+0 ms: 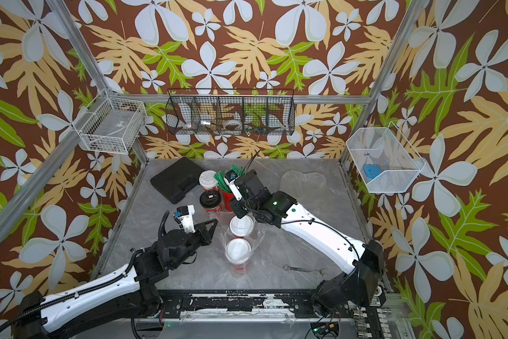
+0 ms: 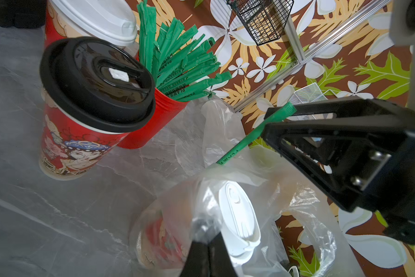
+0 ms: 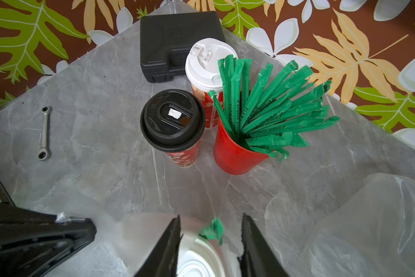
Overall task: Pack milk tea into plastic carrier bags
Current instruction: Place the straw in the plastic carrier bag.
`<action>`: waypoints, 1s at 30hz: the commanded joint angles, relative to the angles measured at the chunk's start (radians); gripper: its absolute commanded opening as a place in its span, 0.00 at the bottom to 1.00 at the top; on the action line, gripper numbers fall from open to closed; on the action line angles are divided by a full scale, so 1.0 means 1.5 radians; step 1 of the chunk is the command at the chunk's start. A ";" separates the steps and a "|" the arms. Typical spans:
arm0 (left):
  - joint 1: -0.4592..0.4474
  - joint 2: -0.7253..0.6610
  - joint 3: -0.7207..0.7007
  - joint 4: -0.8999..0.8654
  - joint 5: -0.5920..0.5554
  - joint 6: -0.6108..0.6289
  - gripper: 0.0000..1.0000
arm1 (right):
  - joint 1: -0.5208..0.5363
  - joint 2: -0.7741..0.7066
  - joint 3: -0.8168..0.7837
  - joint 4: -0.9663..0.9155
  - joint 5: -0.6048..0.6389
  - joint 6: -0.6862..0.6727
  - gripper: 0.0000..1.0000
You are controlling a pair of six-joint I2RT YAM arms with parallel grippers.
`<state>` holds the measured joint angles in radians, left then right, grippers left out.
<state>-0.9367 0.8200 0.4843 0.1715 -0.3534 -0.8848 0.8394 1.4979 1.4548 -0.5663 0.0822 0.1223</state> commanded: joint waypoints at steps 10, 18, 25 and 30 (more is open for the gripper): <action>0.001 -0.004 -0.005 0.008 -0.008 0.001 0.00 | -0.001 0.015 -0.017 0.010 -0.007 0.008 0.00; 0.001 -0.003 -0.006 0.008 -0.008 0.001 0.00 | -0.001 0.009 -0.064 0.009 -0.042 0.029 0.00; 0.001 -0.003 -0.007 0.006 -0.008 0.005 0.00 | -0.008 0.020 -0.016 -0.030 -0.026 0.022 0.46; 0.001 -0.003 -0.010 0.006 -0.011 0.007 0.00 | -0.040 0.002 0.056 -0.008 -0.054 -0.009 0.59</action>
<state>-0.9367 0.8173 0.4725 0.1715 -0.3584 -0.8848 0.7948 1.5105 1.5028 -0.6075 0.0254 0.1410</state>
